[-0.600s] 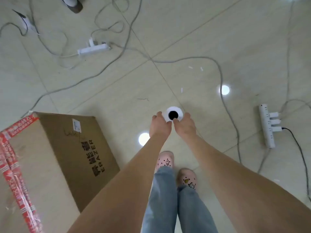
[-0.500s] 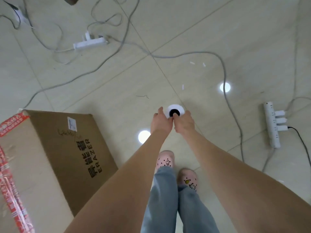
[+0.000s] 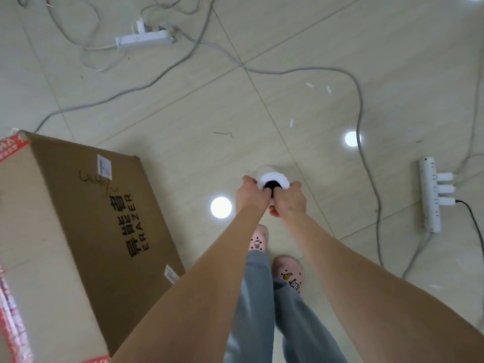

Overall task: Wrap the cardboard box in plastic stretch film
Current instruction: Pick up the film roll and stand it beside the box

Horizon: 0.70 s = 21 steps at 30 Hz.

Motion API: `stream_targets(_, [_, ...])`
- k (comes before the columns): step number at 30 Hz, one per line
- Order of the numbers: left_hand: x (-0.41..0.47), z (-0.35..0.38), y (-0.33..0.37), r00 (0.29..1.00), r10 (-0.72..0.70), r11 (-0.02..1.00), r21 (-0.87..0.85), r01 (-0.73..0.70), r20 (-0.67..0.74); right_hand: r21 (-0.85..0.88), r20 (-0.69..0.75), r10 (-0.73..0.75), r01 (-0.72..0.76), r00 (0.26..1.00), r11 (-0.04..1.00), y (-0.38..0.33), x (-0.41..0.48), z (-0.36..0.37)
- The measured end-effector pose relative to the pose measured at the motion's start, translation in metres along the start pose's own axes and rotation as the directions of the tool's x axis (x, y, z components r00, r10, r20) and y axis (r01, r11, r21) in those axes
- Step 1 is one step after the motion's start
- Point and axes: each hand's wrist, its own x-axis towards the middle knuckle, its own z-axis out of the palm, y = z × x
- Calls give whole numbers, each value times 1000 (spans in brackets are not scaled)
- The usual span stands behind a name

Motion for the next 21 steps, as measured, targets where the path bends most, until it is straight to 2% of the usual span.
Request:
stream_targets(5, [-33,-5,-47,999,-33,997,-68,33,13,-171,29,-81,85,996,982,33,-41,9])
stream_targets(8, [-59,-12,-76,998,-58,994,-91,59,14,-214,73,-89,103,993,971,59,-72,15])
stream_targets(15, [-99,-28,-157,995,-99,988,-121,97,-12,-228,132,-32,62,991,972,118,-126,47])
stream_targets(21, [-115,-31,-231,997,-74,978,-198,70,-13,-152,102,-31,47,994,987,179,-154,78])
